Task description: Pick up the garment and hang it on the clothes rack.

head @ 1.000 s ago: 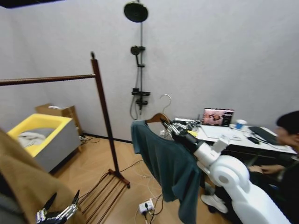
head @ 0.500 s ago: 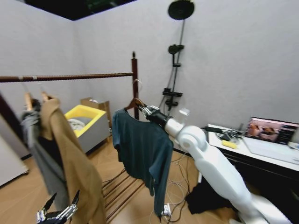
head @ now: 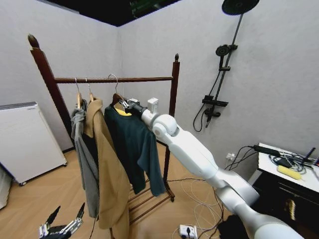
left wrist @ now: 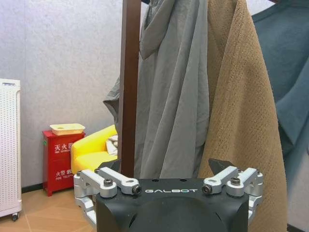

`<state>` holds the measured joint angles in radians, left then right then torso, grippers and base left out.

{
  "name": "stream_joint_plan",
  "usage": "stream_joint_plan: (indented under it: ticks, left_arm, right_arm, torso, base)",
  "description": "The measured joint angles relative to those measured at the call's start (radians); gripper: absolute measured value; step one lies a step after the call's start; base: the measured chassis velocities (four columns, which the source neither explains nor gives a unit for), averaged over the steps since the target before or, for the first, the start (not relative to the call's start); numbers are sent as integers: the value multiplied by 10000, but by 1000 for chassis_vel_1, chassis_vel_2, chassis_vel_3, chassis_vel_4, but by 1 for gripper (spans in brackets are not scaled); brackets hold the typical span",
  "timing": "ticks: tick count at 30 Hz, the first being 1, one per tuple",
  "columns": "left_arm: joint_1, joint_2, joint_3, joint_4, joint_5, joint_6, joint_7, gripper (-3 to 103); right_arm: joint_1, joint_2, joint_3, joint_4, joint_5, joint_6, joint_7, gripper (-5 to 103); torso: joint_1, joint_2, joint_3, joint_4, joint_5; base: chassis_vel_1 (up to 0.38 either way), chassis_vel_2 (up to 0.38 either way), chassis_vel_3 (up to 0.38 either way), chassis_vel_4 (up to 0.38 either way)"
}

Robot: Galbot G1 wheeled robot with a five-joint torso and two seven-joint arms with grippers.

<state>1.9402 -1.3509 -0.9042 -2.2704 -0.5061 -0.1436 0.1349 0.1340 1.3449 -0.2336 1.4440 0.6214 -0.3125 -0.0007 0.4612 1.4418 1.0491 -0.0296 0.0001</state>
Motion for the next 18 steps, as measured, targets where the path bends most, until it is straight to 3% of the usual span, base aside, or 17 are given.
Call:
stream_joint_plan:
  ticks: [18]
  left_arm:
    - [0, 0, 0, 0, 0, 0, 0, 100]
  right_arm:
    - [896, 1228, -608, -2216, -968, 127, 326, 10]
  torso:
    - [17, 37, 16, 7, -1]
  base:
    - [0, 0, 0, 0]
